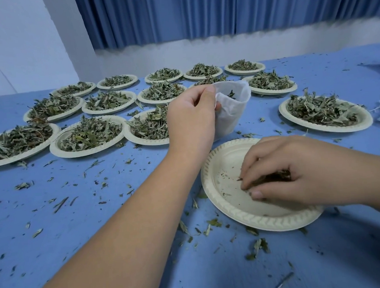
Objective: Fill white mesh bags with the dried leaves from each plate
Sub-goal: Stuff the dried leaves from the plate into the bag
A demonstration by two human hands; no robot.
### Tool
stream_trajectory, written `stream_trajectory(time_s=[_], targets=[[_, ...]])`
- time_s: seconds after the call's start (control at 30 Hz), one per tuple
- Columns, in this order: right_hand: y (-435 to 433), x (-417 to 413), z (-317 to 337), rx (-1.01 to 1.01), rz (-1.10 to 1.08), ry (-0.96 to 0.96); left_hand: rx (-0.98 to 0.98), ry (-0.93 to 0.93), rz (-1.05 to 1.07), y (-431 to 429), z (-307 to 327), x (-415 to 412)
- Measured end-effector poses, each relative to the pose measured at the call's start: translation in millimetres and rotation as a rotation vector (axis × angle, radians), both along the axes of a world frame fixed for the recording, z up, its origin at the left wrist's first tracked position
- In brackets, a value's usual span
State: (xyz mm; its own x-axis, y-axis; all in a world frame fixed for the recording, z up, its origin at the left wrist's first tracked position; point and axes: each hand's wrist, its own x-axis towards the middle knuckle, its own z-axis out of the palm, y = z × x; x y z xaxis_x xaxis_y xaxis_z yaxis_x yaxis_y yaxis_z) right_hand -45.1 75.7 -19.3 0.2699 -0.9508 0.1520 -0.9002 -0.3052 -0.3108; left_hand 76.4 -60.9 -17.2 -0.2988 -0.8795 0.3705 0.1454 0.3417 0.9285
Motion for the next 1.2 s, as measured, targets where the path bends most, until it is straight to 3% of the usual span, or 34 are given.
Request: stream_trajectory(time_s=[0.27, 0.5, 0.7, 0.97, 1.2], targets=[[-1.2, 4.1, -4.2, 0.093, 0.023, 0.051, -0.017, -0.011, -0.014, 2.0, -0.2, -1.1], [9.3, -22.8, 21.7, 0.018, -0.216, -0.014, 0.009, -0.006, -0.025, 2.1, 0.3, -1.3], [11.6, -23.3, 24.7, 0.065, -0.379, 0.064, -0.014, -0.006, -0.041, 2.2, -0.1, -1.1], [6.4, -13.8, 12.0, 0.112, -0.312, 0.207, -0.037, -0.020, -0.033, 2.1, -0.8, -3.1], [10.9, -14.1, 17.8, 0.161, -0.266, 0.056, -0.032, -0.024, -0.037, 3.0, -0.5, -2.2]])
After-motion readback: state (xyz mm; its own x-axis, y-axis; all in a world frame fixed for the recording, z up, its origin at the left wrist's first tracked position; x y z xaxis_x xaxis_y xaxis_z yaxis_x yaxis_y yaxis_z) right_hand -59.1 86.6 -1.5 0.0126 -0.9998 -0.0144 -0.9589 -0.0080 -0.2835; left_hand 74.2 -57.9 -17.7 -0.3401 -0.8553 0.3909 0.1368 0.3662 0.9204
